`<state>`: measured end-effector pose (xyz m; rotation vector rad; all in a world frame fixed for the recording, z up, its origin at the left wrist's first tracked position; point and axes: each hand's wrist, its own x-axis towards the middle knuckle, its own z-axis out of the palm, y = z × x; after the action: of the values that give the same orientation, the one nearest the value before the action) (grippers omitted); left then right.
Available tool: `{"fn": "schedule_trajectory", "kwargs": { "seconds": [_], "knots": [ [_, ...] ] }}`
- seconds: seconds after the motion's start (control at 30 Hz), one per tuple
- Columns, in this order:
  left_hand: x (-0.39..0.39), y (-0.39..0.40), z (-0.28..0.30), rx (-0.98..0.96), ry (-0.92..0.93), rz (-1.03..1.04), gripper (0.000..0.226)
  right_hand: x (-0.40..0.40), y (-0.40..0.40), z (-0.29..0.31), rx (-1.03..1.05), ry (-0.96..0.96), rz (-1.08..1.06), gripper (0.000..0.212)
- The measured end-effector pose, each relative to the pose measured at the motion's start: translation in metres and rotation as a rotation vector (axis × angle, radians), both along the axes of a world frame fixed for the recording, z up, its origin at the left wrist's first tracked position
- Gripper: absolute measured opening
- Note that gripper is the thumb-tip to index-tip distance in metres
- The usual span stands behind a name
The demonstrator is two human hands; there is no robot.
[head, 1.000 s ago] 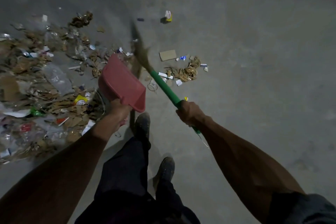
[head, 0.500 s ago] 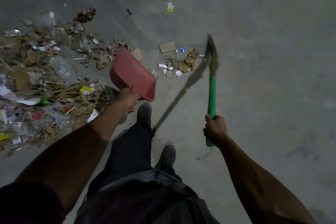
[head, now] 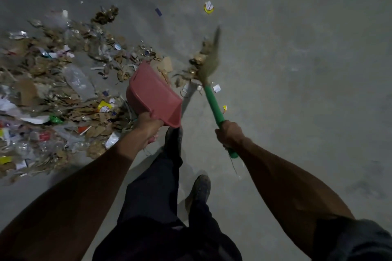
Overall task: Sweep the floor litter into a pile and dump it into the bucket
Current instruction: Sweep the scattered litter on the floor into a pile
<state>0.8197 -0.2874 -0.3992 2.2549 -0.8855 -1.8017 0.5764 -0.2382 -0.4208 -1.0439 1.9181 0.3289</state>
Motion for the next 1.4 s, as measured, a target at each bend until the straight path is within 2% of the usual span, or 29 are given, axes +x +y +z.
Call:
{"fn": "schedule_trajectory", "kwargs": {
  "seconds": [0.2, 0.33, 0.4, 0.57, 0.67, 0.83, 0.97, 1.07, 1.17, 1.4],
  "knots": [
    [0.009, 0.002, -0.001, -0.016, -0.034, 0.012, 0.007, 0.034, -0.027, 0.011, -0.098, -0.053, 0.277, 0.034],
    [0.009, 0.015, 0.006, -0.013, -0.056, 0.001, 0.003, 0.014, 0.010, 0.033, -0.192, -0.051, 0.259, 0.026],
    [0.006, 0.025, 0.010, -0.019, -0.038, -0.002, 0.004, 0.002, 0.041, 0.042, -0.198, -0.085, 0.125, 0.023],
    [-0.002, 0.061, 0.030, -0.068, 0.003, 0.016, 0.012, -0.018, 0.125, 0.062, -0.225, -0.203, -0.414, 0.024],
    [-0.004, 0.086, 0.049, -0.086, 0.045, 0.035, 0.005, -0.027, 0.167, 0.063, -0.209, -0.198, -0.685, 0.030],
    [0.000, 0.117, 0.065, -0.069, 0.021, 0.041, 0.009, -0.035, 0.212, 0.065, -0.132, -0.200, -0.941, 0.037],
    [0.018, 0.120, 0.057, -0.059, 0.017, 0.035, 0.015, -0.016, 0.223, 0.059, 0.008, -0.174, -0.876, 0.034],
    [0.044, 0.110, 0.042, -0.048, -0.001, 0.033, 0.011, 0.023, 0.201, 0.042, 0.080, -0.171, -0.750, 0.034],
    [0.078, 0.092, 0.024, -0.033, -0.003, 0.029, 0.009, 0.075, 0.157, 0.022, 0.090, -0.142, -0.556, 0.039],
    [0.165, 0.040, -0.003, -0.005, -0.064, 0.020, 0.006, 0.197, 0.025, 0.006, 0.057, -0.144, -0.244, 0.026]
  ]
}}
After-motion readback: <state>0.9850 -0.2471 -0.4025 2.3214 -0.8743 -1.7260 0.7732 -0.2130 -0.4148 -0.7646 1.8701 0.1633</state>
